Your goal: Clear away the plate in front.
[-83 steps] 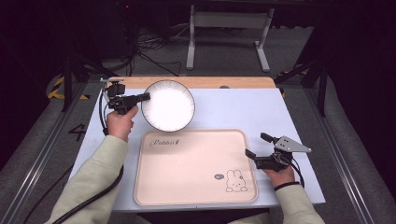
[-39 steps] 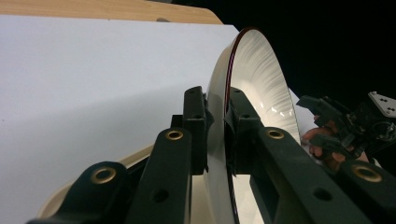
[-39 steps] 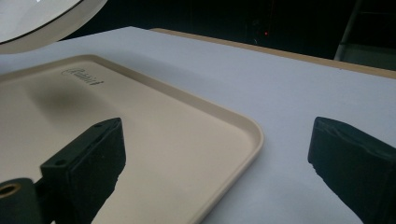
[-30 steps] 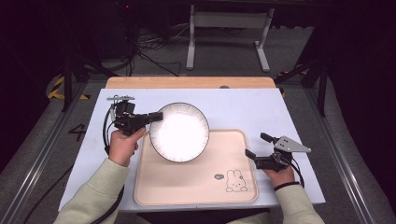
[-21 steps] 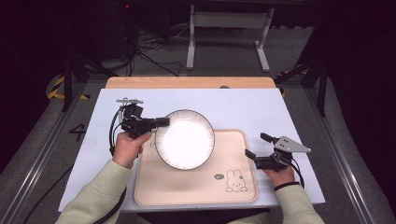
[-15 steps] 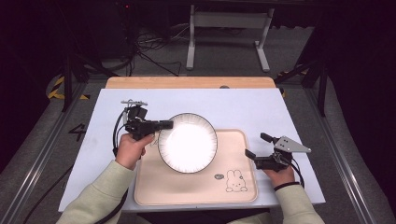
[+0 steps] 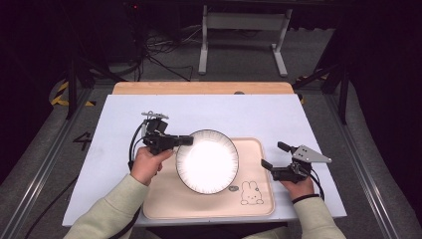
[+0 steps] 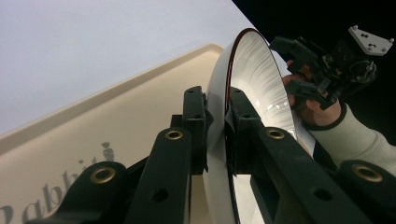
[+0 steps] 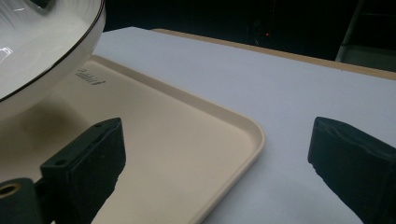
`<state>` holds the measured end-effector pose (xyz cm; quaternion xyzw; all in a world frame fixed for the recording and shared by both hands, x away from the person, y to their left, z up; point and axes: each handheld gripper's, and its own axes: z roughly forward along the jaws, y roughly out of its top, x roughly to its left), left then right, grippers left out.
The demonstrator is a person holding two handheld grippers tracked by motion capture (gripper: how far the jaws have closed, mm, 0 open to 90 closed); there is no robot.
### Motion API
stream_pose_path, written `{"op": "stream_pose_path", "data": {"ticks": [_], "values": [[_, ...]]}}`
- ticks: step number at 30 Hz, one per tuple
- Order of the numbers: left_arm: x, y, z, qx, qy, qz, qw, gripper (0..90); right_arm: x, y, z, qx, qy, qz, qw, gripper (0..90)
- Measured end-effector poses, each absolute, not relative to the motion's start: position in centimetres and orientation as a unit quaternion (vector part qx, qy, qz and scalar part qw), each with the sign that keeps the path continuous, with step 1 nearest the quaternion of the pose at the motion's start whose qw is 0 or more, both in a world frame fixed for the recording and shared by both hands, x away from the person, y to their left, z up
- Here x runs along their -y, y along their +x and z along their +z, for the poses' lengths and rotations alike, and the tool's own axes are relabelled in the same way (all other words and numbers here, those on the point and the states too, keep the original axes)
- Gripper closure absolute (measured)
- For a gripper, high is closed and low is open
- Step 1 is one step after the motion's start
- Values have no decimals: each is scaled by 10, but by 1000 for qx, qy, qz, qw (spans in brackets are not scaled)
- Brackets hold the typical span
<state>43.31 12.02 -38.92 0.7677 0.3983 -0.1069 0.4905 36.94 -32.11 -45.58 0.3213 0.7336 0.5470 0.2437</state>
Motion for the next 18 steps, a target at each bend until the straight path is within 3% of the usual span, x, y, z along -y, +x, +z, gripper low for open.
{"op": "stream_pose_path", "data": {"ticks": [18], "values": [[-107, 436, -406, -391, 780, -135, 469, 803, 321, 370, -456, -732, 322, 549, 243, 46]]}}
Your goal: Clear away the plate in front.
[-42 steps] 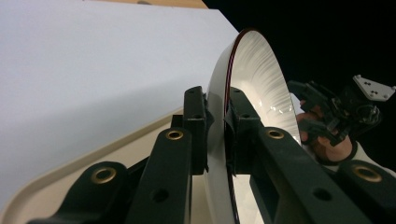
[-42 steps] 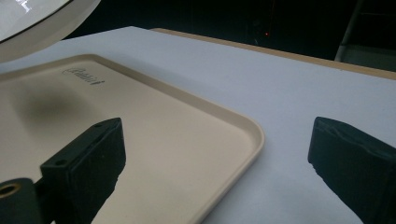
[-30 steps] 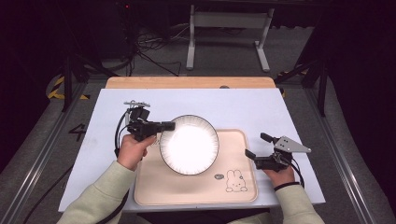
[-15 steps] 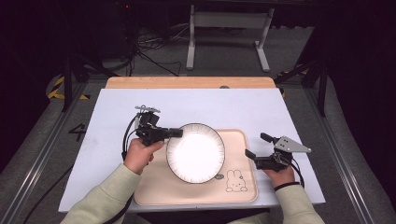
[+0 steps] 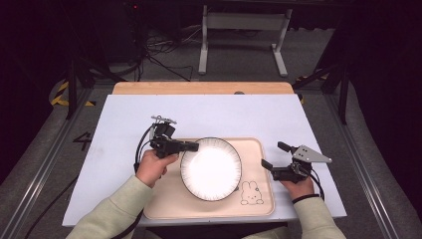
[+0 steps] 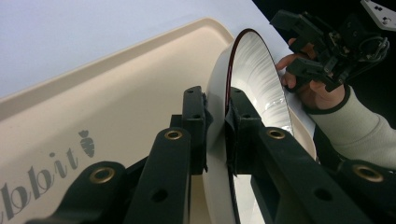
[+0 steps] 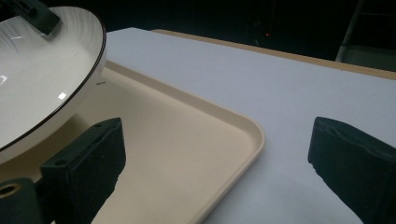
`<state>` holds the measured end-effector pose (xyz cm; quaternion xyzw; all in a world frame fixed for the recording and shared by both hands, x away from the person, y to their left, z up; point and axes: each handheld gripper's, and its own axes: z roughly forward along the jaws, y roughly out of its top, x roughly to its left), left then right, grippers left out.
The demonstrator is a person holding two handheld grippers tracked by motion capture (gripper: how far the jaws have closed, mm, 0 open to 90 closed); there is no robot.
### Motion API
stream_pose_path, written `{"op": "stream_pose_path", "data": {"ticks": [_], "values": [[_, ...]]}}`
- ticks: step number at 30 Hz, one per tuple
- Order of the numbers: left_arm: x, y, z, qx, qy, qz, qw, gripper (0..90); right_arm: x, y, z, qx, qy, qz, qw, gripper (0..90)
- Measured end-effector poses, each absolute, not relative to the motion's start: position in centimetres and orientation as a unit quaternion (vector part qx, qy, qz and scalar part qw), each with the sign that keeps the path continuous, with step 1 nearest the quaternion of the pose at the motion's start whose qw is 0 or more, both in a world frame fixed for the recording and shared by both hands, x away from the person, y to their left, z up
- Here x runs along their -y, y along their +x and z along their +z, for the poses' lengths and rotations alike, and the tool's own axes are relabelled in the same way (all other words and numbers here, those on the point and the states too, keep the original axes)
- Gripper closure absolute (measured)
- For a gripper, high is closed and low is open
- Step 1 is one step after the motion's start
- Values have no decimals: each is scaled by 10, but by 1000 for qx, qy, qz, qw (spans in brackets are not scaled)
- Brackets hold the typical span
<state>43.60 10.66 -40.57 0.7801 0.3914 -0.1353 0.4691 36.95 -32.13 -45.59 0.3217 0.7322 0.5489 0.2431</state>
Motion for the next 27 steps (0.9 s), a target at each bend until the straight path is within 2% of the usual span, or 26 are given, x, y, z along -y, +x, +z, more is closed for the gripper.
{"op": "stream_pose_path", "data": {"ticks": [27], "values": [[-103, 448, -426, -406, 776, -154, 458, 798, 321, 369, -456, -734, 320, 547, 245, 46]]}}
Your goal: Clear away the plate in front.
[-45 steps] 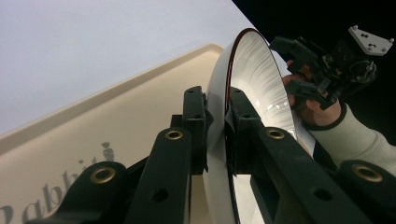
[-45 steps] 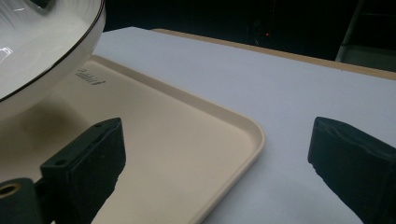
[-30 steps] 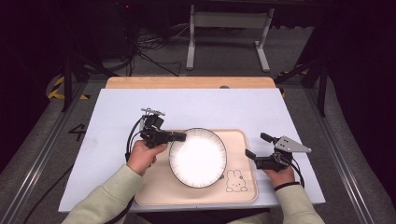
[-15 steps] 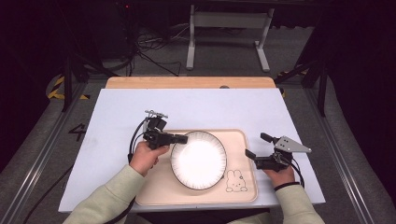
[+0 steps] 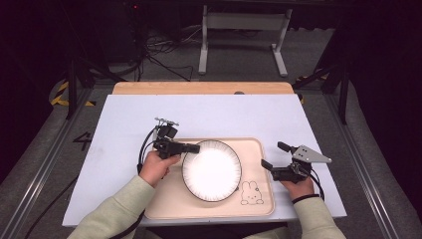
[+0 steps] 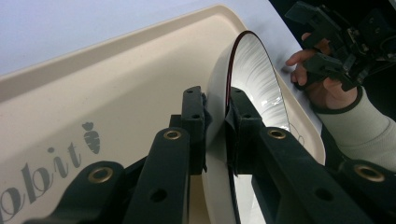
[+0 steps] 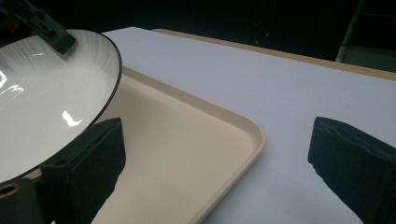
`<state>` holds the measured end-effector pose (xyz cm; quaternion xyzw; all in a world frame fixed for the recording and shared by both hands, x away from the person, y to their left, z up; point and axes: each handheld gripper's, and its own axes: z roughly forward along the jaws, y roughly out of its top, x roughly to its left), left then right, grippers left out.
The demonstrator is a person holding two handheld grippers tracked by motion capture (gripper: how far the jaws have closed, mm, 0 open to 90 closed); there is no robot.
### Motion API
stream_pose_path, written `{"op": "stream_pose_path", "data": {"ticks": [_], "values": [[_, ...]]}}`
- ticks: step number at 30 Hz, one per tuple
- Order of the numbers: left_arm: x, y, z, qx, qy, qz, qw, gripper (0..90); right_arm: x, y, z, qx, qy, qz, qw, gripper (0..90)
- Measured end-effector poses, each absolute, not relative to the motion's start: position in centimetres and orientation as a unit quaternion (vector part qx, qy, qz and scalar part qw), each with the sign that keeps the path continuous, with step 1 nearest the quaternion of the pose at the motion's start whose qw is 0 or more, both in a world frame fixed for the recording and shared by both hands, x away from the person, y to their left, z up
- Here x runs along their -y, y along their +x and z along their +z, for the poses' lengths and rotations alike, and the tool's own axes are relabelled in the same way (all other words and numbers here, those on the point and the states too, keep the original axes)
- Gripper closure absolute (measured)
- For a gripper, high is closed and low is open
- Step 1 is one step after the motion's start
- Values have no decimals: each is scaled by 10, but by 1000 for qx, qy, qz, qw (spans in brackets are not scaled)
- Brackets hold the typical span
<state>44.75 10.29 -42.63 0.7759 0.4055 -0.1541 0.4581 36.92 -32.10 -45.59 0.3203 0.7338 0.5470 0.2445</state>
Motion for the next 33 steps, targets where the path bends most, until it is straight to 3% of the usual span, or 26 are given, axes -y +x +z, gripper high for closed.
{"op": "stream_pose_path", "data": {"ticks": [17, 33], "values": [[-101, 460, -439, -417, 775, -166, 444, 806, 321, 369, -456, -731, 319, 550, 247, 46], [-98, 464, -450, -426, 786, -151, 421, 725, 321, 369, -456, -732, 320, 550, 246, 47]]}}
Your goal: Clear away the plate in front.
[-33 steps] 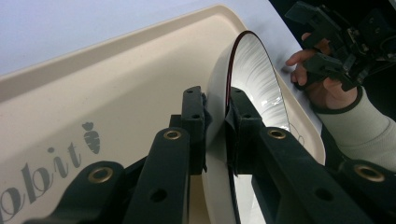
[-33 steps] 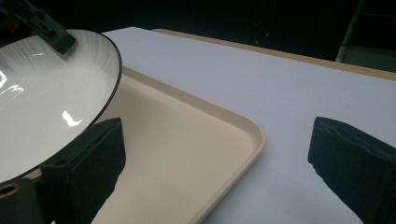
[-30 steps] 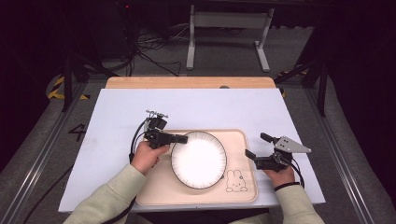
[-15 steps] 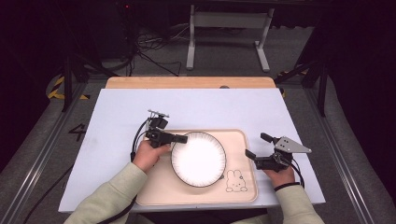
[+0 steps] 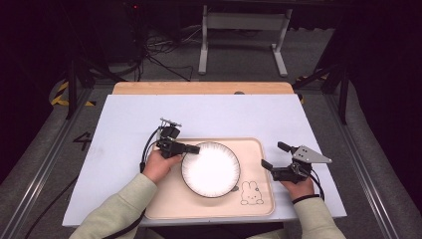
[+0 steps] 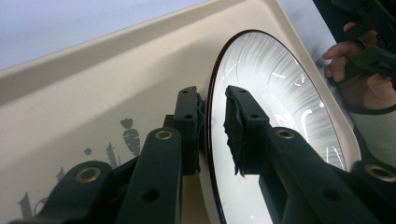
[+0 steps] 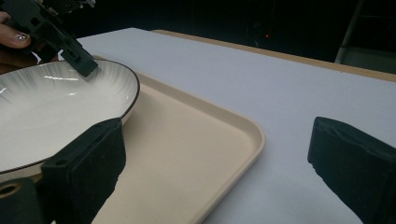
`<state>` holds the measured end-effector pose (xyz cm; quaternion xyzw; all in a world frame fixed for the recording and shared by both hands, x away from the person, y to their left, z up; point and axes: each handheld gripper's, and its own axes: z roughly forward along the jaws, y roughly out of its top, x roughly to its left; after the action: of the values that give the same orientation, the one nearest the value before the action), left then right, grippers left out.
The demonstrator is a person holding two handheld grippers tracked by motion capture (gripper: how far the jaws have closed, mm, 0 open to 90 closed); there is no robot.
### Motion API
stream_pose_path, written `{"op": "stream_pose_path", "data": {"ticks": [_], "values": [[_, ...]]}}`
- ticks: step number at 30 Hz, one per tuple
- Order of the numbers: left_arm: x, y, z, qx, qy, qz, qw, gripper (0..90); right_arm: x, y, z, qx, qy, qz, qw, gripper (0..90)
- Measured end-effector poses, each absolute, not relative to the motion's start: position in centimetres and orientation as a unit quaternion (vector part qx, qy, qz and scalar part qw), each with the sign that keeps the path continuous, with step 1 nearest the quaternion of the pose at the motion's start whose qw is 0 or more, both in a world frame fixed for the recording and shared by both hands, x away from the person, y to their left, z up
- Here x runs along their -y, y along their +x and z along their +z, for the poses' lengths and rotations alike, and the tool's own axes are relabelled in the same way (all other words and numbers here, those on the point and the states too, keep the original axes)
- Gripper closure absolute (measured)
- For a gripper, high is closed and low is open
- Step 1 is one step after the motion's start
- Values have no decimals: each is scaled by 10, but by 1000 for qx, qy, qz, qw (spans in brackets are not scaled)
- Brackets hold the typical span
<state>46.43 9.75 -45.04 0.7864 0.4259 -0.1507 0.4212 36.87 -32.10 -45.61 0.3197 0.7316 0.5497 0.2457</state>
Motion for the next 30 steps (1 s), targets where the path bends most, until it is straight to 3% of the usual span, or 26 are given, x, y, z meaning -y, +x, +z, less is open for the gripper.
{"op": "stream_pose_path", "data": {"ticks": [7, 14, 25, 30], "values": [[-98, 464, -451, -426, 790, -140, 419, 684, 321, 369, -456, -733, 321, 548, 245, 47], [-105, 459, -444, -413, 791, -112, 438, 571, 321, 370, -456, -734, 322, 547, 241, 50], [-128, 439, -422, -390, 773, -67, 495, 489, 322, 371, -456, -735, 320, 549, 237, 48], [-139, 428, -414, -377, 770, -52, 511, 412, 322, 371, -456, -735, 320, 550, 234, 46]]}}
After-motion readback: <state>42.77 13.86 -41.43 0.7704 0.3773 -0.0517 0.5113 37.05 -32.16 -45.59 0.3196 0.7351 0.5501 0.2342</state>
